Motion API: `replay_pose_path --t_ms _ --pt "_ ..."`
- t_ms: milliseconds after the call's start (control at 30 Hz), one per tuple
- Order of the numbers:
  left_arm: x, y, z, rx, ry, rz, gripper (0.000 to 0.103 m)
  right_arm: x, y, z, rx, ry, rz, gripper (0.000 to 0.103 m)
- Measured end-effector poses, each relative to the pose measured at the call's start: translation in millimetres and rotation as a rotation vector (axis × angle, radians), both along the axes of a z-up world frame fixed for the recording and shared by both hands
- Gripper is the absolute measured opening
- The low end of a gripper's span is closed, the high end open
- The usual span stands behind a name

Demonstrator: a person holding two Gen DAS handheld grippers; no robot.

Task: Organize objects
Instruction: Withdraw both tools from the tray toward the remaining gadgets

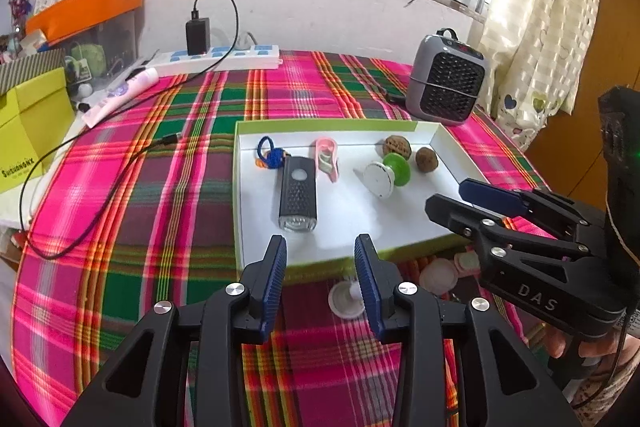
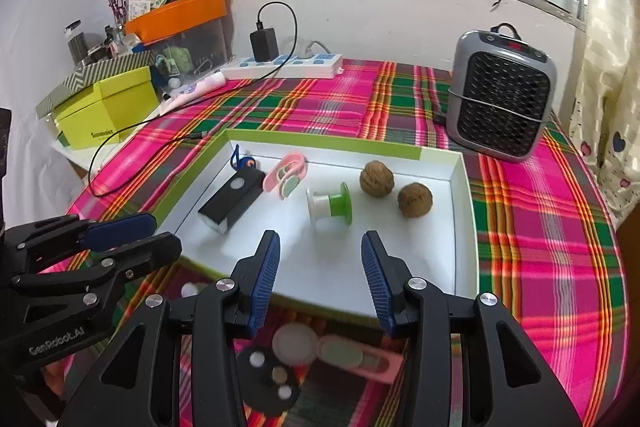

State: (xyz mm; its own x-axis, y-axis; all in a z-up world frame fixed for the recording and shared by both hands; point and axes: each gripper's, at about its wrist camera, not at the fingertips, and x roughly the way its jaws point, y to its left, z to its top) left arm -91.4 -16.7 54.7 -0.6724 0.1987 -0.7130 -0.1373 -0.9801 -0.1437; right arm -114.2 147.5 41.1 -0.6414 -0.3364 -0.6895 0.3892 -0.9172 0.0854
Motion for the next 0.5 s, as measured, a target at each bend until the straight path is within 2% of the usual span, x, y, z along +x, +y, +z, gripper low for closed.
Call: replay_pose_path --t_ms 500 --pt "22 -7 -10 0.034 -0.014 -0.007 0.034 32 18 -4 -0.029 0.003 -0.033 0.044"
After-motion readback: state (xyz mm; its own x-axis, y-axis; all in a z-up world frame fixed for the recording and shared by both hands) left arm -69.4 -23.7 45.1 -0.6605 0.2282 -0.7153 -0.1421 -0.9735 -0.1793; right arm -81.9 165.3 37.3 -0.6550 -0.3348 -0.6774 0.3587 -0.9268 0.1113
